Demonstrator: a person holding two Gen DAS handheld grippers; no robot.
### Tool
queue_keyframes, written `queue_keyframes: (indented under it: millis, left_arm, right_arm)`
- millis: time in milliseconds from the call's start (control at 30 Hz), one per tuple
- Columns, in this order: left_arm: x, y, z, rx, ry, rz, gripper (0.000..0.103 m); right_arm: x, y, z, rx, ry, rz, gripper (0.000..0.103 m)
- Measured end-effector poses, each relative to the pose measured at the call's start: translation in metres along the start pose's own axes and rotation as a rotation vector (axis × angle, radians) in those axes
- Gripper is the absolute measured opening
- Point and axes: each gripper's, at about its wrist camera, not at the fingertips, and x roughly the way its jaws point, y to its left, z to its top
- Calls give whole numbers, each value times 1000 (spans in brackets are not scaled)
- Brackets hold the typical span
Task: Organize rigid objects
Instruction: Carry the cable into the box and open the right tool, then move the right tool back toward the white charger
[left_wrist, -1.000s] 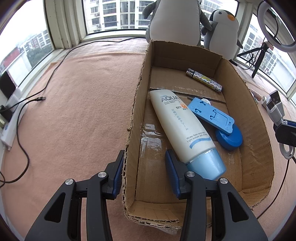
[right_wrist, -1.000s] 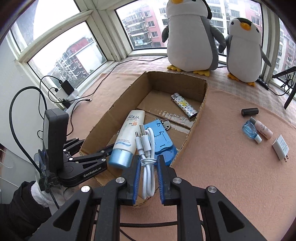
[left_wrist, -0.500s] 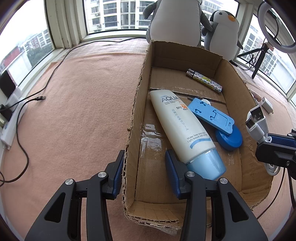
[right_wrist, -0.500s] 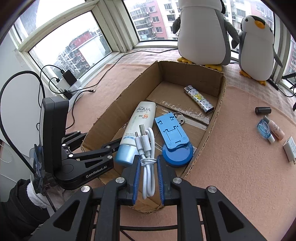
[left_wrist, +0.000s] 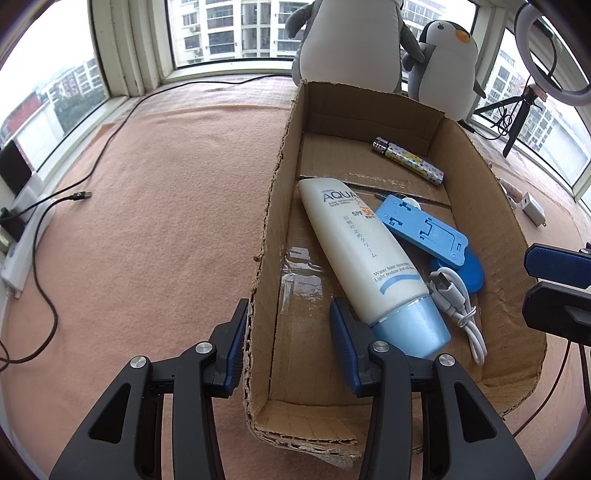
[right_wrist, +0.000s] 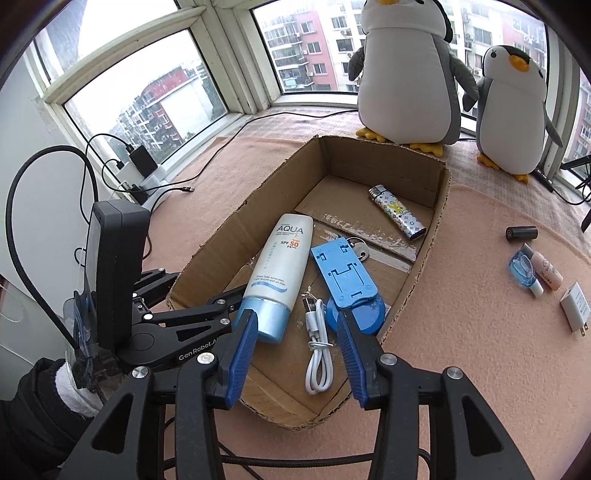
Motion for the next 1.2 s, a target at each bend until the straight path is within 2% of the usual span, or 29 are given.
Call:
queue_keyframes:
  millis: [367,533,700,933,1100,1200]
  left_arm:
    - [0,-1,0,4,0,3,43]
    - [0,-1,0,8,0,6,43]
    - [0,-3,1,15,1,13,43]
    - [0,-5,1,22,4,24,43]
    - [1,-7,2,21,7,32,43]
    - [0,-8,2,23,9,38,43]
  right_arm:
    - [-7,-16,-5,31,-15,-21,45]
    - [-18,-39,-9,77,-41,-43,45]
    - [-34,-78,-13,145,-73,-88,45]
    - [-59,-145,-24,226,-102,-213,45]
    - [-70,-189,-28,240,-104,-298,46]
    - [-72,-215,-29,240,-99,-353,49]
